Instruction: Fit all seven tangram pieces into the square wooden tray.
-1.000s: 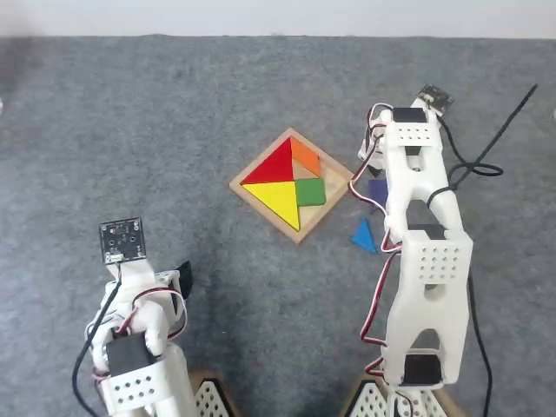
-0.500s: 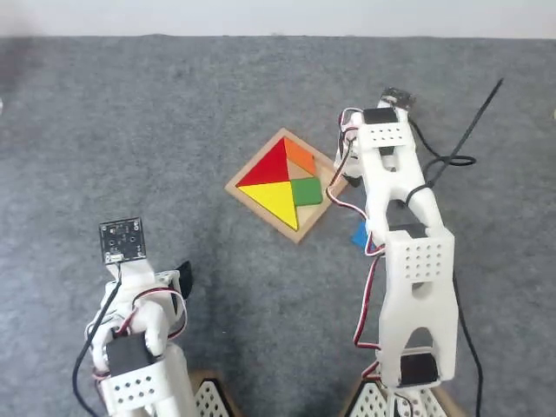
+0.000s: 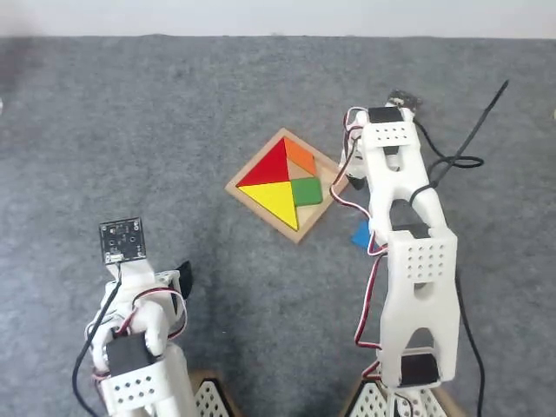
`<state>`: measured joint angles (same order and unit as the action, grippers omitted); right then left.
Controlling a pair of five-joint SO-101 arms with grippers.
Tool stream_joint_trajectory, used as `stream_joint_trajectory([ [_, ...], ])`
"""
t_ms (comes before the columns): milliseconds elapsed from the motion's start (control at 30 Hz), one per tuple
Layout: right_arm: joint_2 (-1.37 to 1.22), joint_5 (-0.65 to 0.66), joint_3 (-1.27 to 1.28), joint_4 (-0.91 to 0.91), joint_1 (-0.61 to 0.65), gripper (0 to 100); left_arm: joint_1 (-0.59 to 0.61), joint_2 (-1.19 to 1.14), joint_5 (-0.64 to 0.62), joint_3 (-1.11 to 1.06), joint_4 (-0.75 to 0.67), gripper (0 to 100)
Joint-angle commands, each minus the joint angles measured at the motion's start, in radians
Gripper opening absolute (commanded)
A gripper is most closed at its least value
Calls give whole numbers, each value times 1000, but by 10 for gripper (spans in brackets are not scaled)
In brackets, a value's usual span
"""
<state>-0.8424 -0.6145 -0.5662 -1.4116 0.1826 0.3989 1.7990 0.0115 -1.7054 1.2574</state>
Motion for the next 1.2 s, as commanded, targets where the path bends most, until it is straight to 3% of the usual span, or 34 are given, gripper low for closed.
stream_joint_trajectory([
  [0,-13,-12,-15,-8,5,205,0,20,-8,22,5,271],
  [267,41,26,-58,-107,-15,177,0,20,-8,22,5,271],
  [400,120,166,-104,-143,-31,133,0,20,-8,22,5,271],
  [700,237,588,-109,-183,-30,132,0,20,-8,22,5,271],
  [1167,111,210,-118,-68,-10,134,0,20,-8,22,5,271],
])
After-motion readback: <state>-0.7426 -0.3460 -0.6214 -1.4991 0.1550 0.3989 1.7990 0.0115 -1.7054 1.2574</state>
